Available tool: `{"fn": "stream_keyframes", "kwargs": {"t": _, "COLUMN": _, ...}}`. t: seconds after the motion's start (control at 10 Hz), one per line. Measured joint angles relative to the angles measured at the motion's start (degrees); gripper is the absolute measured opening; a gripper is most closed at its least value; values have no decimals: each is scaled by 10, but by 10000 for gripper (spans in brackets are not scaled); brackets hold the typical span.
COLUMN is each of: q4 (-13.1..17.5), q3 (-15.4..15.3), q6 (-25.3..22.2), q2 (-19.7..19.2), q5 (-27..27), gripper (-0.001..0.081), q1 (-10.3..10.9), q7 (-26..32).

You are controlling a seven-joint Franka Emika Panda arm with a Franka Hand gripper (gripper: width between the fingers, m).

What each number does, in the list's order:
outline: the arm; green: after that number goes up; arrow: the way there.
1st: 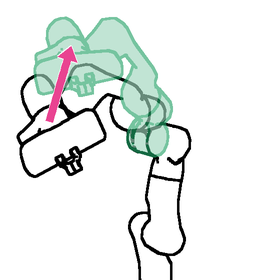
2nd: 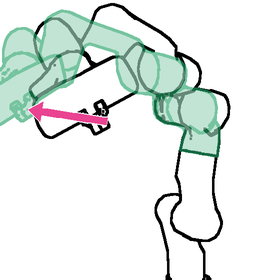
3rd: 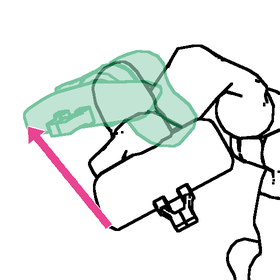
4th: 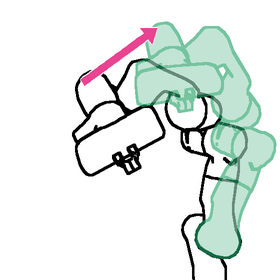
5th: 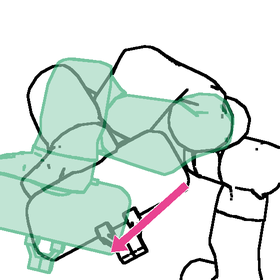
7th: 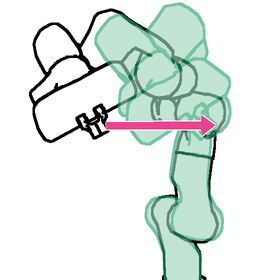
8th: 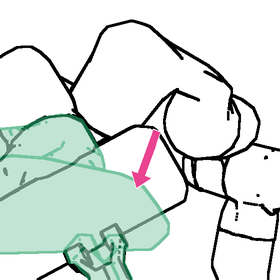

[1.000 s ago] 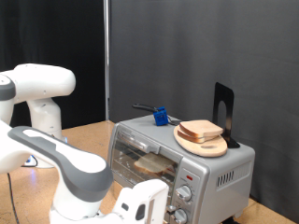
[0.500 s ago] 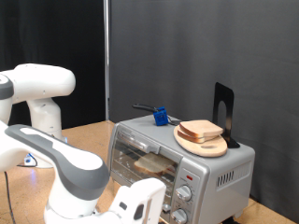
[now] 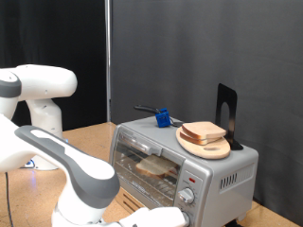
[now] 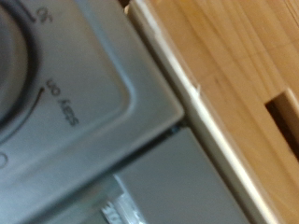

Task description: Make a piece of toast with the oven

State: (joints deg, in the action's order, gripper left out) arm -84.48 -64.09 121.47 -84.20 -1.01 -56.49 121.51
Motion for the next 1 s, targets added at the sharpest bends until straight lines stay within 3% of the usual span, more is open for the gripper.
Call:
{"fn": "stream_keyframes", "kwargs": {"t": 0.1, "q4": -1, "q3": -1, "q6": 1, "q2": 0, "q5": -2, "gripper": 500, "q1": 0, "q7": 0}}
{"fn": "stream_keyframes", "kwargs": {"t": 0.2, "q4": -2, "q3": -3, "q6": 1, "q2": 0, "q5": -4, "gripper": 500, "q1": -2, "q7": 6}}
{"fn": "stream_keyframes", "kwargs": {"t": 0.3, "q4": -6, "q3": -9, "q6": 1, "q2": -1, "q5": -5, "gripper": 642, "q1": -6, "q7": 29}}
{"fn": "stream_keyframes", "kwargs": {"t": 0.7, "q4": -43, "q3": -43, "q6": 4, "q2": -16, "q5": -15, "gripper": 680, "q1": -51, "q7": 186}}
{"fn": "stream_keyframes", "kwargs": {"t": 1.0, "q4": -67, "q3": -46, "q6": 41, "q2": -17, "q5": -26, "gripper": 682, "q1": -58, "q7": 243}}
